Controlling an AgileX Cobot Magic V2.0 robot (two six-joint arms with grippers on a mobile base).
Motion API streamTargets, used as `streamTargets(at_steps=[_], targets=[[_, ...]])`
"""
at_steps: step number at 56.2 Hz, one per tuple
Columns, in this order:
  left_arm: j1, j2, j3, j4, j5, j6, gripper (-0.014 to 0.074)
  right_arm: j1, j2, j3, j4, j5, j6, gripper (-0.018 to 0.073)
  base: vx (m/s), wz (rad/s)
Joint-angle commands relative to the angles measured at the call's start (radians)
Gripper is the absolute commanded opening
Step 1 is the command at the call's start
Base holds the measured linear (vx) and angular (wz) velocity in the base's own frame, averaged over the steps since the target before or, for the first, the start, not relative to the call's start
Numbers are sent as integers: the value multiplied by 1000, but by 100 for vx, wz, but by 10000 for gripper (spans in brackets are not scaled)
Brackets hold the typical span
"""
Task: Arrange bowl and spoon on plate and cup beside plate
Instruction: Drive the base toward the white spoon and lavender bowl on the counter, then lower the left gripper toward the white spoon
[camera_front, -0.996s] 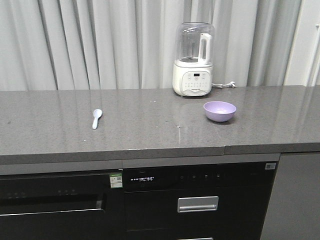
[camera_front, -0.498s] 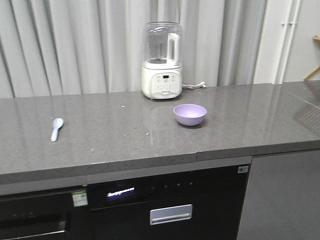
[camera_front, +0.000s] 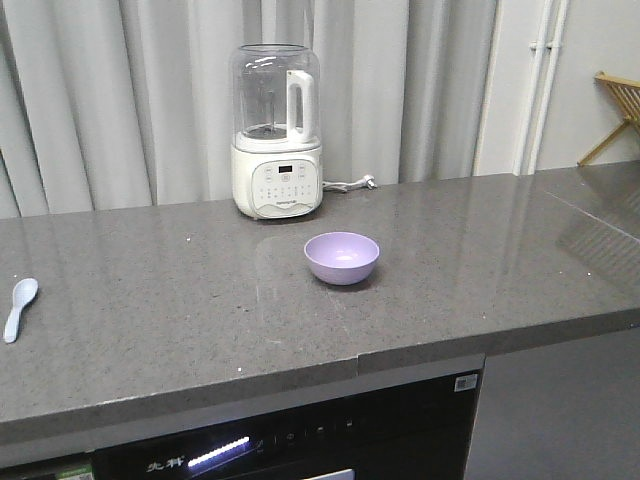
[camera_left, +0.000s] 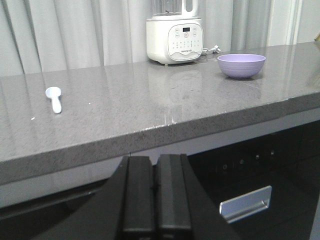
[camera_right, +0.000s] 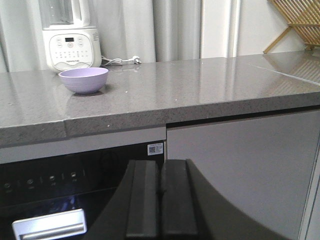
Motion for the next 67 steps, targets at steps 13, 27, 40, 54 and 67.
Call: streamTargets(at_steps=[13, 27, 40, 54, 67], targets=[[2, -7, -25, -7, -82, -1, -6, -4, -4, 3, -5, -83, -4, -8, 32, -6], [2, -7, -25, -7, -82, -1, -6, -4, -4, 3, -5, -83, -4, -8, 33, 11], [2, -7, -25, -7, -82, -1, -6, -4, -4, 3, -5, -83, -4, -8, 31, 40], [2, -7, -25, -7, -82, -1, -6, -3, -4, 3, -5, -83, -4, -8, 26, 40], [2, -7, -25, -7, -82, -1, -6, -3, -4, 3, -5, -83, -4, -8, 16, 18]])
